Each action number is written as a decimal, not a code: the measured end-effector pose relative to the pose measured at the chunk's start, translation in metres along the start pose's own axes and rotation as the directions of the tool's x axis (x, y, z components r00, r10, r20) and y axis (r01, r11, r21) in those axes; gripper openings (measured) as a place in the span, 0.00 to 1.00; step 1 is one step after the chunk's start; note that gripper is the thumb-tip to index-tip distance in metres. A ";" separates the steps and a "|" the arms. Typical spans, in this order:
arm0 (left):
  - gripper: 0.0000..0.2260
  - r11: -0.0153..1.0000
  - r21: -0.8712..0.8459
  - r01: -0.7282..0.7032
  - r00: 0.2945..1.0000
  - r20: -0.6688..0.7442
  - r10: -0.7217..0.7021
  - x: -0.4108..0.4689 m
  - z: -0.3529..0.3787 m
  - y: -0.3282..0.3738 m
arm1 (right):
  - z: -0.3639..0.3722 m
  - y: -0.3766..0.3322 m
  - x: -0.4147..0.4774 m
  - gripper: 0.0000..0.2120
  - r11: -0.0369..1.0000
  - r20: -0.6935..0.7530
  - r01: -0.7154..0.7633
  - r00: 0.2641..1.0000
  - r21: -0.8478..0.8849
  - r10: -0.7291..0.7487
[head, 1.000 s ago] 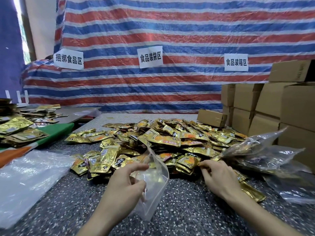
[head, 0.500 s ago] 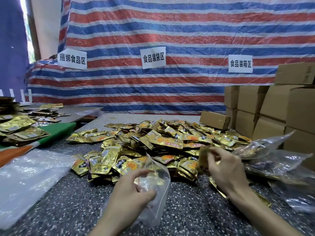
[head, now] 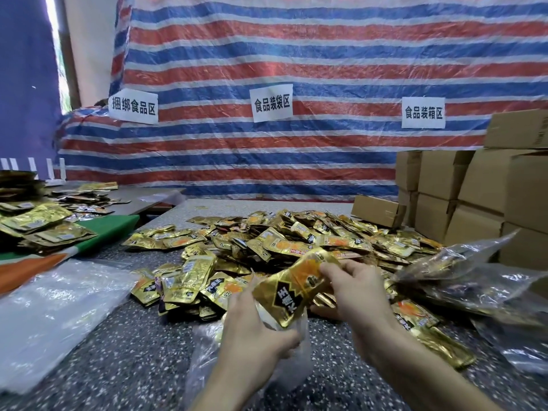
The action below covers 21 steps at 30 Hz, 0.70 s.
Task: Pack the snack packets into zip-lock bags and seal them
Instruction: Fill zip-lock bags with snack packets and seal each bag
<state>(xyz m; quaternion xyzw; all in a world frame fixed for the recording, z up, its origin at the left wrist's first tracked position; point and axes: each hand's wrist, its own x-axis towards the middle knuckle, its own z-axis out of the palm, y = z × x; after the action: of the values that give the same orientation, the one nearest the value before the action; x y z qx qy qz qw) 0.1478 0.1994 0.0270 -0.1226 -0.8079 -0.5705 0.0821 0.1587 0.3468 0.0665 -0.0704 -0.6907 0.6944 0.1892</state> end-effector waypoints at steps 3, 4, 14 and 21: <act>0.35 0.998 -0.067 -0.001 1.000 -0.028 -0.001 -0.004 -0.004 0.004 | 0.007 0.009 -0.001 0.07 0.997 -0.003 -0.071 0.998 -0.035 0.071; 0.39 0.997 -0.073 0.002 0.999 -0.033 -0.005 -0.005 -0.006 0.005 | 0.008 0.009 -0.001 0.07 0.996 0.004 -0.080 0.997 -0.043 0.080; 0.29 0.986 0.154 -0.058 0.998 0.024 0.055 -0.009 -0.029 0.015 | -0.004 -0.017 -0.003 0.06 0.724 0.121 0.332 0.937 -0.605 -0.329; 0.10 0.913 0.371 -0.169 0.982 -0.020 0.190 -0.009 -0.028 0.039 | -0.002 -0.032 -0.008 0.05 0.599 0.275 0.417 0.907 -0.684 -0.318</act>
<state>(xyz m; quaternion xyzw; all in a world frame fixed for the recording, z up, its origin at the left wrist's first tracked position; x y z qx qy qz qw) 0.1675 0.1845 0.0694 -0.1629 -0.8831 -0.4025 0.1779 0.1724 0.3449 0.0965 0.0476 -0.9185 0.3100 0.2410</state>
